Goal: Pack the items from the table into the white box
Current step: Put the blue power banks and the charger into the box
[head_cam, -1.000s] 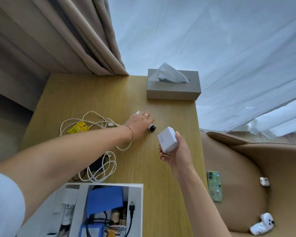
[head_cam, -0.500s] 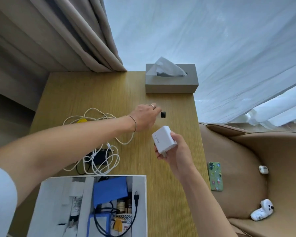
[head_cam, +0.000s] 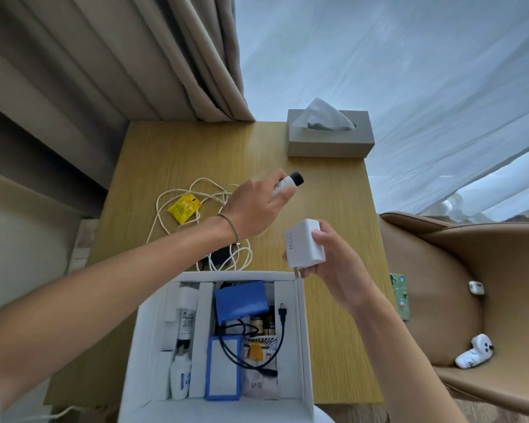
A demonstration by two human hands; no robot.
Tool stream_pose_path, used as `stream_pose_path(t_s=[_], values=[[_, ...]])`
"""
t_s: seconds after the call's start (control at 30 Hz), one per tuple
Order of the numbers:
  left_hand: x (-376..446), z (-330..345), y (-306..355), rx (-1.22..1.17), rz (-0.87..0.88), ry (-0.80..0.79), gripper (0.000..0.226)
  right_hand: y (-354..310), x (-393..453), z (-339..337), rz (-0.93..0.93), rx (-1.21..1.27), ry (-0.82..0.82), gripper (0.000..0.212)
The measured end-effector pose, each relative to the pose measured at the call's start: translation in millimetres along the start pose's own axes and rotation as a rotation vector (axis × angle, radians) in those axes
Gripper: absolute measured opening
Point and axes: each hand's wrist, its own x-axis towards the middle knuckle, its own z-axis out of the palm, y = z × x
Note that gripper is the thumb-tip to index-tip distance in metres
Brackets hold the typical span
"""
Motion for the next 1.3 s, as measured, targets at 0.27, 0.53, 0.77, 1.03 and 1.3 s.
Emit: stream_pose_path(t_s=[0.27, 0.53, 0.77, 1.03, 1.3], values=[[-83.0, -45.4, -20.0, -0.109, -0.072, 0.066, 0.025, 18.5, -25.6, 41.4, 0.084, -0.45, 0.024, 0.041], [-145.7, -68.0, -53.6, -0.078, -0.086, -0.002, 0.022, 55.4, -28.2, 79.0, 0.077, -1.435, 0.292, 0.041], [-181.3, -72.6, -73.0, 0.027, -0.074, -0.08, 0.022, 82.1, -15.2, 92.0, 0.163, -1.808, 0.365, 0.023], [-205.2, -52.1, -76.0, 0.104, -0.087, -0.173, 0.027, 101.2, -1.6, 95.2, 0.293, -1.922, 0.38, 0.023], [-212.4, -18.4, -85.0, 0.113, -0.279, -0.294, 0.033, 105.0, 1.6, 95.7, 0.292, -2.0, 0.336, 0.029]])
